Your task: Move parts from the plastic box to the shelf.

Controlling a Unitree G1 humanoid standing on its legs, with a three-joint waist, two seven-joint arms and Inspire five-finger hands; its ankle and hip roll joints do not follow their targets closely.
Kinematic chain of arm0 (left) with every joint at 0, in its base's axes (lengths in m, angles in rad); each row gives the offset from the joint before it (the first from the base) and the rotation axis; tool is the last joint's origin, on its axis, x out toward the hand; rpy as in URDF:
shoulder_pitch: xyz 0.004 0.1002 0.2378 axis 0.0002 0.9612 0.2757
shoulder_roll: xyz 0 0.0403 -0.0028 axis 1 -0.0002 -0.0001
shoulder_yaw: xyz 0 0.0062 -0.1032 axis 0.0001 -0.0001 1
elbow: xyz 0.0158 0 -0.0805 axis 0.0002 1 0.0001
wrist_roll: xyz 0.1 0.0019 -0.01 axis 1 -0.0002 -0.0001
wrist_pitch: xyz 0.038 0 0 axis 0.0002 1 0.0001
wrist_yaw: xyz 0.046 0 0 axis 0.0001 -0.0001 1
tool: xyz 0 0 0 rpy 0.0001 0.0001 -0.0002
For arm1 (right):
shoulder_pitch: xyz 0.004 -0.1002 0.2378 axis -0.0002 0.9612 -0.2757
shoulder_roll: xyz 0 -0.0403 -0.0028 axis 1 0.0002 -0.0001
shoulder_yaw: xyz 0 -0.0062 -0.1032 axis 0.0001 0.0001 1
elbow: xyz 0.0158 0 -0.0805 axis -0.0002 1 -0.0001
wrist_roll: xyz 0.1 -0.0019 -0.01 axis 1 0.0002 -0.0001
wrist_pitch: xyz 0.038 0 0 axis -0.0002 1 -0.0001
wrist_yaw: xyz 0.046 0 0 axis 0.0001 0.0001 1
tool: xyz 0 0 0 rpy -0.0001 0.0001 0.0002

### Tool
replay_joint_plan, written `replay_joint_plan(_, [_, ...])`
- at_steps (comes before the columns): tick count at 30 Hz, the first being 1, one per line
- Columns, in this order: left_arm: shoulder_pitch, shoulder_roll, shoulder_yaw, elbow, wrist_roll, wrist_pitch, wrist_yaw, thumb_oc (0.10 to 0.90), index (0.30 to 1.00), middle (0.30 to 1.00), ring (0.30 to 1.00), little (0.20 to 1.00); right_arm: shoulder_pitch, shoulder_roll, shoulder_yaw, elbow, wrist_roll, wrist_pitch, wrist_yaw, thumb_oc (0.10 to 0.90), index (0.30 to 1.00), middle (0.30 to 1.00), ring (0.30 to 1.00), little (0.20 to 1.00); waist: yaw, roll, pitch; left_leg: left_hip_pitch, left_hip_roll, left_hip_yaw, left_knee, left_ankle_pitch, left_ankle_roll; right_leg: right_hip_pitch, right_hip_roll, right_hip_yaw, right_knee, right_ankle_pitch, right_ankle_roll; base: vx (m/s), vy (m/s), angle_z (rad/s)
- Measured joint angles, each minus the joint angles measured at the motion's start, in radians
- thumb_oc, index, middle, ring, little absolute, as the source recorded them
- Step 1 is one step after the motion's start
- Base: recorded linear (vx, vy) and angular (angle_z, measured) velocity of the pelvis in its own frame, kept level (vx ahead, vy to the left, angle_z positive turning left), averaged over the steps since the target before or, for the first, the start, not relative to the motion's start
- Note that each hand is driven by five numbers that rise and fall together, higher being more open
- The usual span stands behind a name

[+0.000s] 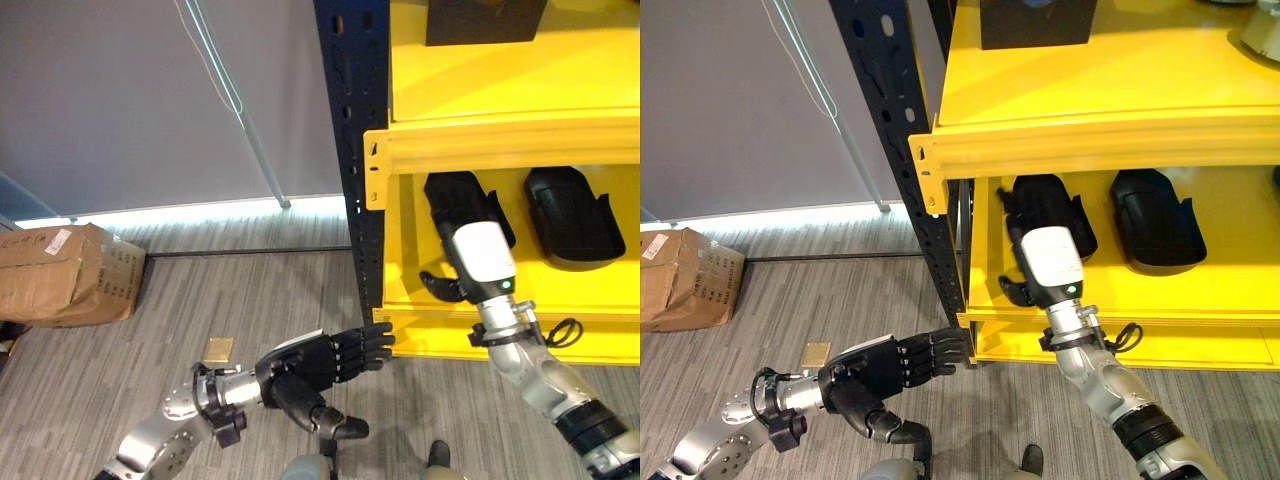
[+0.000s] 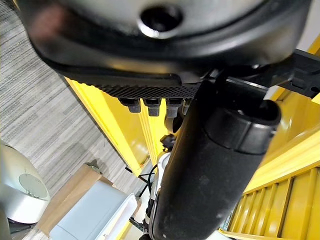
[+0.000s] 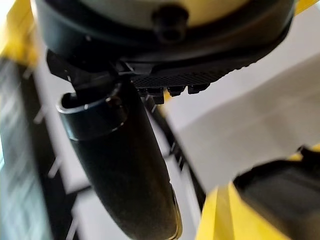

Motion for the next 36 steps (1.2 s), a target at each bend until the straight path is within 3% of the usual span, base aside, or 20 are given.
replay_joint_plan(3, [0.021,-0.025,0.001,-0.003,0.000,-0.002,0.001,0.900,1.000,1.000,1.000,1.000,0.062,0.034,-0.069,-0.041,0.045,0.001,-0.019,0.900,1.000,1.000,1.000,1.000,-0.006,0.008,0.000,0.001,0.000,0.005,0.000,-0.001,0.001,0.000,-0.001,0.003,0.000,0.000,0.000,0.00,0.007,-0.02])
replay_joint_plan(11, [0.040,-0.041,-0.004,-0.003,0.001,-0.016,0.002,0.900,1.000,1.000,1.000,1.000,0.126,0.056,-0.085,0.021,0.206,0.023,-0.014,0.900,1.000,1.000,1.000,1.000,-0.045,0.026,0.000,0.011,-0.001,0.013,0.000,-0.001,0.002,0.002,-0.003,0.013,0.000,0.003,0.001,0.00,-0.020,-0.04])
replay_joint_plan(18, [0.035,-0.041,-0.008,-0.003,0.004,-0.015,0.001,0.900,1.000,1.000,1.000,1.000,0.064,0.061,-0.091,0.130,0.357,0.035,0.093,0.900,1.000,1.000,1.000,1.000,-0.037,0.031,0.000,0.016,0.000,0.021,0.000,-0.001,0.002,0.002,-0.003,0.023,0.000,0.008,0.001,0.02,-0.020,-0.04])
replay_joint_plan(24, [0.036,-0.064,-0.008,-0.001,0.005,-0.012,0.001,0.900,1.000,1.000,1.000,1.000,0.024,0.063,-0.092,0.157,0.408,0.047,0.123,0.900,1.000,1.000,1.000,1.000,-0.034,0.062,0.000,0.015,-0.006,0.019,0.000,-0.001,0.002,0.002,-0.008,0.022,0.000,0.009,0.003,0.00,0.000,0.00])
replay_joint_plan(36, [0.038,-0.112,-0.009,0.003,0.036,0.018,-0.008,0.900,1.000,1.000,1.000,1.000,-0.015,0.068,-0.117,0.259,0.453,0.091,0.132,0.900,1.000,1.000,1.000,1.000,-0.015,0.096,0.007,0.016,-0.013,0.001,0.000,0.000,0.002,0.004,-0.017,0.005,0.026,-0.009,0.007,0.02,-0.008,0.04])
